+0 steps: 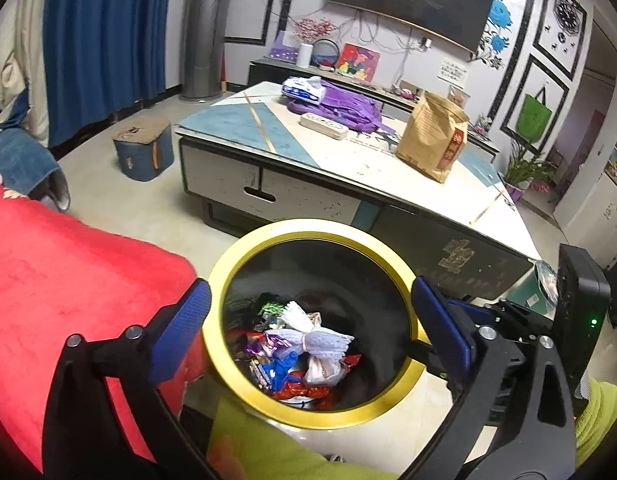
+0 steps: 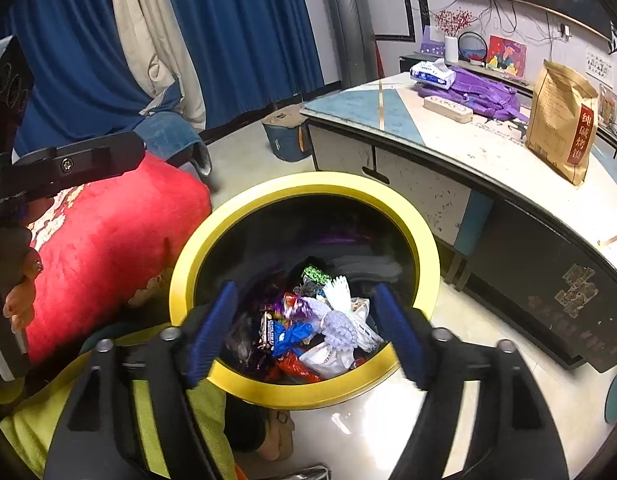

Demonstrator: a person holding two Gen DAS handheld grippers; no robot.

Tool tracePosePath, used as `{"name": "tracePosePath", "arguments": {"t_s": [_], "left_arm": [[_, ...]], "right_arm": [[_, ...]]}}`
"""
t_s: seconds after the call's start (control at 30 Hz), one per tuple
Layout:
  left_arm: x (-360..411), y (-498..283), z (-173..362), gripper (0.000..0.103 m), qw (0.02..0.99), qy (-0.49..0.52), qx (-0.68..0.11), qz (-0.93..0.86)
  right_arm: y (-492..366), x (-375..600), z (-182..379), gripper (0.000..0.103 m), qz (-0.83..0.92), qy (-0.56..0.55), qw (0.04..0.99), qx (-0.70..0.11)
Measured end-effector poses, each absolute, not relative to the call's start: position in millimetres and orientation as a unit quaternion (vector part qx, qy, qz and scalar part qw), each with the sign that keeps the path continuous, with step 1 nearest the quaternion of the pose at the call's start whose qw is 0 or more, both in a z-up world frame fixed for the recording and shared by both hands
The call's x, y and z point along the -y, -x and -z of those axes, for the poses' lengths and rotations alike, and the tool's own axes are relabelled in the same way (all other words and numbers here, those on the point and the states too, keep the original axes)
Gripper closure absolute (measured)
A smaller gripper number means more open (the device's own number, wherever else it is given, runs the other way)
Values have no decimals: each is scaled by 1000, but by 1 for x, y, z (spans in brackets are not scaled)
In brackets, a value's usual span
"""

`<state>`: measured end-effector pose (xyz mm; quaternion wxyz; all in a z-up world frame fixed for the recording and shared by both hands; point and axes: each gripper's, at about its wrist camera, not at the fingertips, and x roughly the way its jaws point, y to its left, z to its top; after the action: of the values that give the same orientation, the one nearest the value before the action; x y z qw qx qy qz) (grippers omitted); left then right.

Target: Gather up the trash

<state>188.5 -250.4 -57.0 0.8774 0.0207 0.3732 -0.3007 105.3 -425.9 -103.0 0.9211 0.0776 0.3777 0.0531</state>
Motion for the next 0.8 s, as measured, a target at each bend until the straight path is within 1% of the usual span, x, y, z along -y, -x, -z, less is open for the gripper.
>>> {"name": "tracePosePath", "arguments": {"t_s": [0.03,0.07,0.2,0.6,0.8], "left_arm": [[247,-188,56,11,880,-19,-372,296],[242,-187,54,11,883,-17,-370,288],[221,-181,49,11,896,-4,-360,260],[138,-152,32,11,935,8,-317,161],[93,-137,28,11,946,37,-300,115]], "right_arm": [[-104,426,101,25,-53,-77,922,-376],[-103,425,99,18,-50,-76,924,-372],[-98,418,88,7,-51,-71,931,-355],[-98,350,42,6,-76,-27,949,-304],[-98,311,26,6,-80,-20,961,-263]]}}
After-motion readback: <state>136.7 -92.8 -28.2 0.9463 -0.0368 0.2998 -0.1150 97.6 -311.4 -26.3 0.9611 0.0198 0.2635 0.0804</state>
